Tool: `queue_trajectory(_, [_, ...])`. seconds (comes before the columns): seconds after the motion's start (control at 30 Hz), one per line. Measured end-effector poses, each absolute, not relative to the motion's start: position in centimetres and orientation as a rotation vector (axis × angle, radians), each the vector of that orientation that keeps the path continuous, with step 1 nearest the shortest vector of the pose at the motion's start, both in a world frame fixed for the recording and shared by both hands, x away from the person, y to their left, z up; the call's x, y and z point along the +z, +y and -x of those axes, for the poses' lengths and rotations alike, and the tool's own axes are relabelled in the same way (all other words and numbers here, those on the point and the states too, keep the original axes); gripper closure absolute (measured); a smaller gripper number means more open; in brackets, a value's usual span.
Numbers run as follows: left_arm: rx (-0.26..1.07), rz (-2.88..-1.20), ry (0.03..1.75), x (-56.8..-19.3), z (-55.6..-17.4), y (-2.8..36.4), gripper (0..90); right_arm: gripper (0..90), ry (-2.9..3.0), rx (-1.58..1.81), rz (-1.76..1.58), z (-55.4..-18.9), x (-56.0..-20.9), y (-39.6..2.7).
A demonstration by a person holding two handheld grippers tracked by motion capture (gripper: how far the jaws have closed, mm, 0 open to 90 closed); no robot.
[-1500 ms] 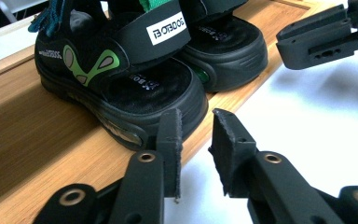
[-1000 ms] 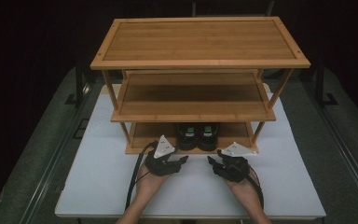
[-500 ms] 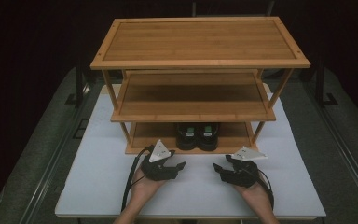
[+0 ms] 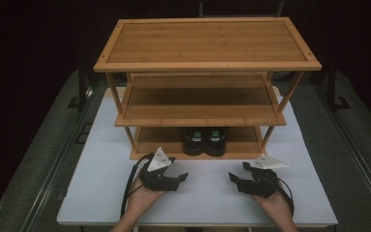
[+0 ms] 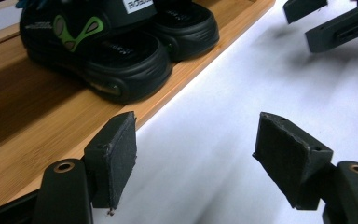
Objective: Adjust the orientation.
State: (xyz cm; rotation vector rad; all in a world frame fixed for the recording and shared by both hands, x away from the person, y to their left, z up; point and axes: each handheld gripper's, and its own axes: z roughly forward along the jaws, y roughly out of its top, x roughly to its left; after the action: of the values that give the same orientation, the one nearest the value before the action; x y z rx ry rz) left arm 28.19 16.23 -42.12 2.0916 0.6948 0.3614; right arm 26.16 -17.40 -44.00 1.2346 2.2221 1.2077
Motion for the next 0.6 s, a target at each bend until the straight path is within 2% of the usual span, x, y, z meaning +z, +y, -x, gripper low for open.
queue_trajectory(0.6, [0.384, -2.072, 0.721, -41.9, -26.9, 18.8, 25.9, 31.6, 2.212, 1.198, -1.248, -24.8, -44.2, -19.4])
